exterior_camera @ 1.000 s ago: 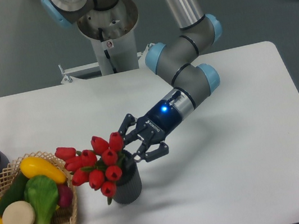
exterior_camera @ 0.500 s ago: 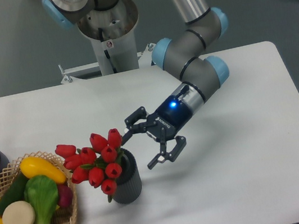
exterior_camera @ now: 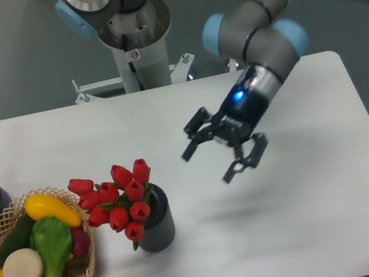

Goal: Insert the flowers into the vase

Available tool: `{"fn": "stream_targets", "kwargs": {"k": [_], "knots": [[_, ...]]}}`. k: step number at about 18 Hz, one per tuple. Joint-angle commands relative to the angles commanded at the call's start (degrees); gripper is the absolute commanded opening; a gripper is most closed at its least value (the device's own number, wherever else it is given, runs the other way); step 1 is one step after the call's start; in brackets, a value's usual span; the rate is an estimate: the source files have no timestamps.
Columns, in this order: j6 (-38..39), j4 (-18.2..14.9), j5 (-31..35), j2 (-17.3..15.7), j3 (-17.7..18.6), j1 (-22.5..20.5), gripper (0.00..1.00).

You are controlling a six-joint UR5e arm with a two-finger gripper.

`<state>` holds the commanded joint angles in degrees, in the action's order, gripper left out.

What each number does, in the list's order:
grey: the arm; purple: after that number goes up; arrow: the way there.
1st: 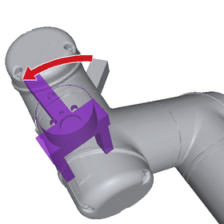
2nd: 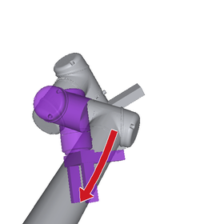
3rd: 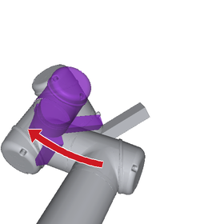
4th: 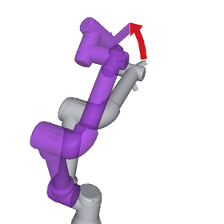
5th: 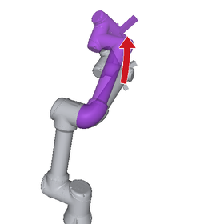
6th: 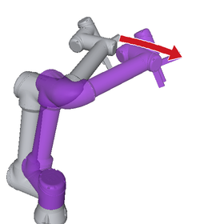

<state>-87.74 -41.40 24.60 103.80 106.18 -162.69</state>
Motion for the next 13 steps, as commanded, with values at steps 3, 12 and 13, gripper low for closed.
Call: {"fn": "stream_targets", "kwargs": {"k": [3, 12, 13], "knots": [[6.3, -0.1, 12.4, -3.0, -1.8, -0.4, 1.0], [2.9, -6.4, 35.0, -17.2, -0.9, -9.7, 1.0], [0.2, -7.2, 38.6, -17.4, -1.5, -9.8, 1.0]]}}
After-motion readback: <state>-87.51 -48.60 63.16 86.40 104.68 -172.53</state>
